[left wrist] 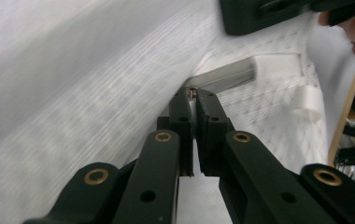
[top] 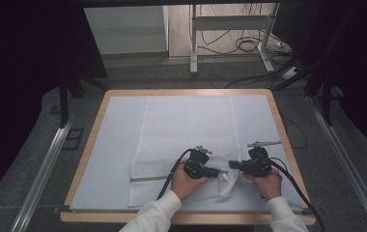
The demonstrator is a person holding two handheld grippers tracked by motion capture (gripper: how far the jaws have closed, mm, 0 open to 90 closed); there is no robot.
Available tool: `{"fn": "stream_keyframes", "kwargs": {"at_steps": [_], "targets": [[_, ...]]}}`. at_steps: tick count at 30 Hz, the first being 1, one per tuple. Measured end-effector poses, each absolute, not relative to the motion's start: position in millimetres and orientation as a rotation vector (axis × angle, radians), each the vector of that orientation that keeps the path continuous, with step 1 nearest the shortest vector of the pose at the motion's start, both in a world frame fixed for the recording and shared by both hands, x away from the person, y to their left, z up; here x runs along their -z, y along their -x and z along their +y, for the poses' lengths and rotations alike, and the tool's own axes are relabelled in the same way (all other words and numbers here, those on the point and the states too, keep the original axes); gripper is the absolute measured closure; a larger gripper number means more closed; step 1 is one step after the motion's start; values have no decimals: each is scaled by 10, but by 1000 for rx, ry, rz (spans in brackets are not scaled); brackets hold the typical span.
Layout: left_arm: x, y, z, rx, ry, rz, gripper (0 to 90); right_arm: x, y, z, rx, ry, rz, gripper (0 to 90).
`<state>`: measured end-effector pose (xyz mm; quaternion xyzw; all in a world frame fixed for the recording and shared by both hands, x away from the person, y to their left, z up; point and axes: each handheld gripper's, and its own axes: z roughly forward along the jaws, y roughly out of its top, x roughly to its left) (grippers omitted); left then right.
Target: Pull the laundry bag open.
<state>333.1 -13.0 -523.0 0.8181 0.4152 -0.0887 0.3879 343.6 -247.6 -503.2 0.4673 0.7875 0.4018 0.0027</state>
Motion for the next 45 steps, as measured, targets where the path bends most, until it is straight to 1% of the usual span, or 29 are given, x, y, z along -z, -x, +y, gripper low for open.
{"fn": "stream_keyframes", "kwargs": {"at_steps": [4, 17, 25, 38, 45], "targets": [[5195, -3287, -101, 191, -2101, 1040, 869, 5025, -3437, -2513, -1268, -1462, 2465, 883], [5251, -3298, 24, 232, -2068, 1062, 868, 5033, -3429, -2502, -1268, -1463, 2467, 883], [5257, -3294, 33, 213, -2079, 1063, 868, 5039, -3426, -2498, -1264, -1466, 2471, 883], [5265, -3293, 126, 220, -2070, 1068, 867, 5047, -3428, -2500, -1275, -1470, 2471, 883], [5259, -3265, 181, 192, -2079, 1060, 868, 5050, -3426, -2497, -1275, -1471, 2470, 883]]}}
